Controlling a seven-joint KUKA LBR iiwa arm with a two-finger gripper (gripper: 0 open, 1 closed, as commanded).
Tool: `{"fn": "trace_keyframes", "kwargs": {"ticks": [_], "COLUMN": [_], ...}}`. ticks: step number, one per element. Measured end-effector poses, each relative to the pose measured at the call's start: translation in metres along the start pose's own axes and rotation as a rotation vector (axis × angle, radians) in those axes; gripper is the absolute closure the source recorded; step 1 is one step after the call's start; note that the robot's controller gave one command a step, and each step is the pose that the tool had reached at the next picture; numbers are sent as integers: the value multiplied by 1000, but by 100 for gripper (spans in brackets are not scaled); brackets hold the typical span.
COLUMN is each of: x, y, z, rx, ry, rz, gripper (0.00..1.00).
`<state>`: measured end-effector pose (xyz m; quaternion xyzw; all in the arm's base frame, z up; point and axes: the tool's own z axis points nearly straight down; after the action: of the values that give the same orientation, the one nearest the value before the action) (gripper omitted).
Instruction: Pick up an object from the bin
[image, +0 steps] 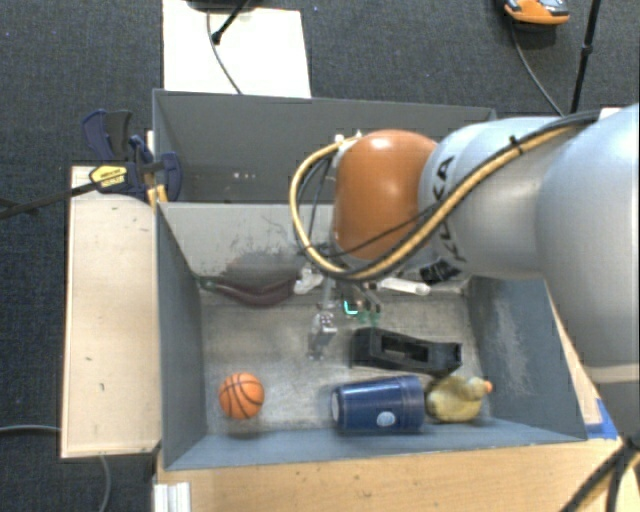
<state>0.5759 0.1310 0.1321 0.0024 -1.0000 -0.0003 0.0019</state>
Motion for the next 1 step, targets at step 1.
{"fn": "trace_keyframes", "kwargs": {"ticks": [1], "x": [-2], "y": [0], "z": [-3], "rx": [-1], "ry": [-6], "rz": [3], "gripper": [0]}}
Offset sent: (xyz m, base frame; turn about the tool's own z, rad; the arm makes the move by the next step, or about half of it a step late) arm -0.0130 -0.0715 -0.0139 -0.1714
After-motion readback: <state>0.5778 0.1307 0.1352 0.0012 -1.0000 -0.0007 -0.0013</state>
